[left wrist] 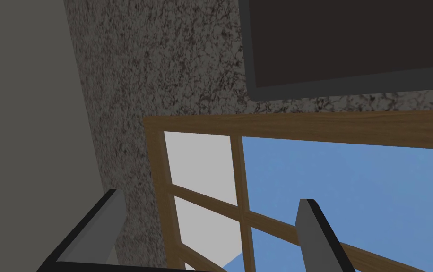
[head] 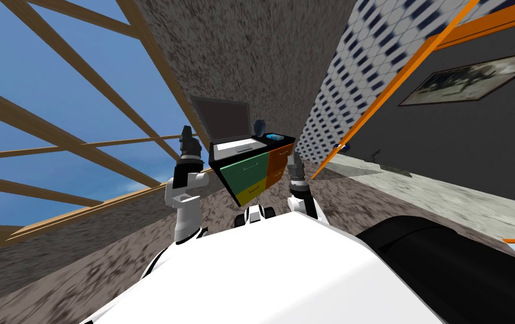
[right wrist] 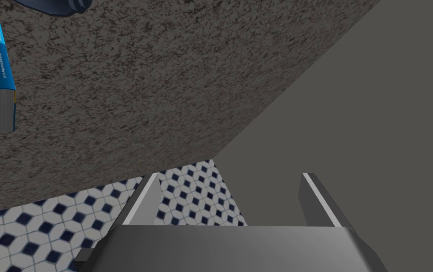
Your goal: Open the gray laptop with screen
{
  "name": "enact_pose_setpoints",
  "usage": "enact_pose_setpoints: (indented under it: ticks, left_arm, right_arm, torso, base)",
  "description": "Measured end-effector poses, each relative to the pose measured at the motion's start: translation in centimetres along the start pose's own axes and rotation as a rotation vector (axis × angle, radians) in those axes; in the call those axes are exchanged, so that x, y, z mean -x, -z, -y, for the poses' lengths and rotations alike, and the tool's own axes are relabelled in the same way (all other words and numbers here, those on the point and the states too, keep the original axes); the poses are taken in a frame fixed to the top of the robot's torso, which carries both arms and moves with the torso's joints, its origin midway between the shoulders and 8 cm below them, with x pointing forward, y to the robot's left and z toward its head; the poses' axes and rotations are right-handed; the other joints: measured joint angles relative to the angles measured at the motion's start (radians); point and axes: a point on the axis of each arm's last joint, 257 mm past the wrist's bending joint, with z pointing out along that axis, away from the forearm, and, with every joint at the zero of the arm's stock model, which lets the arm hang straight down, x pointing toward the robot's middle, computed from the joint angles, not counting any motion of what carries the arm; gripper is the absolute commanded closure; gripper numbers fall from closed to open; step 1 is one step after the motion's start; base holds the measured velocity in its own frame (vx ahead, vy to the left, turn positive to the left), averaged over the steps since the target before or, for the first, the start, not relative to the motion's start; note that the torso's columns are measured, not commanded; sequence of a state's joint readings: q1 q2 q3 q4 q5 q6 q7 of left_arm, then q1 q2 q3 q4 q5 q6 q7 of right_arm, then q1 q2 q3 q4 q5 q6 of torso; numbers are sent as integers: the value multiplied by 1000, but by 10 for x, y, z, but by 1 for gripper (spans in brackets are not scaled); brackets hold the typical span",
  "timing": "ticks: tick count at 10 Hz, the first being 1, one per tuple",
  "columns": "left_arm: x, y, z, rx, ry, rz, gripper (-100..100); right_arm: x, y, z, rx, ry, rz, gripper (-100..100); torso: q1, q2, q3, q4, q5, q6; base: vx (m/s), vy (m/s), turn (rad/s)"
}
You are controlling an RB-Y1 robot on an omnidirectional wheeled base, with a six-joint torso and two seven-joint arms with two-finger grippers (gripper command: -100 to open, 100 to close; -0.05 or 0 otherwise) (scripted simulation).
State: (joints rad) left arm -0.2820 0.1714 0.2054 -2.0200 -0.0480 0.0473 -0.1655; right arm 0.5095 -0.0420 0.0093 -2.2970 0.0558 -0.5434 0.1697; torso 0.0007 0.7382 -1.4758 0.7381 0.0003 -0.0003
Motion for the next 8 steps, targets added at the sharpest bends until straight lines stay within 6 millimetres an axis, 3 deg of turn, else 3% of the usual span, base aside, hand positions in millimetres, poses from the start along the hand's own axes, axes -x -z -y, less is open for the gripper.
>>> enact_pose_setpoints:
  ticks: [3, 5, 6, 8]
  left_arm:
    - [7, -27, 6, 12, -21, 15, -100]
    - [15, -42, -2, 48, -48, 27, -100]
    - [14, -50, 8, 37, -45, 31, -100]
    - [20, -66, 2, 69, -66, 44, -100]
  right_arm:
    - [0, 0, 0, 0, 0, 0, 0]
    - [0, 0, 0, 0, 0, 0, 0]
    - [0, 0, 0, 0, 0, 0, 0]
    - [0, 0, 0, 0, 0, 0, 0]
  torso:
    - [-1, 0, 0, 0, 0, 0]
    - [0, 0, 0, 0, 0, 0]
    - [-2, 0, 0, 0, -1, 0]
    - [-1, 0, 0, 0, 0, 0]
  base:
    - [-8, 44, -65]
    - [-7, 34, -19]
    - [-11, 37, -86]
    - [-6, 27, -15]
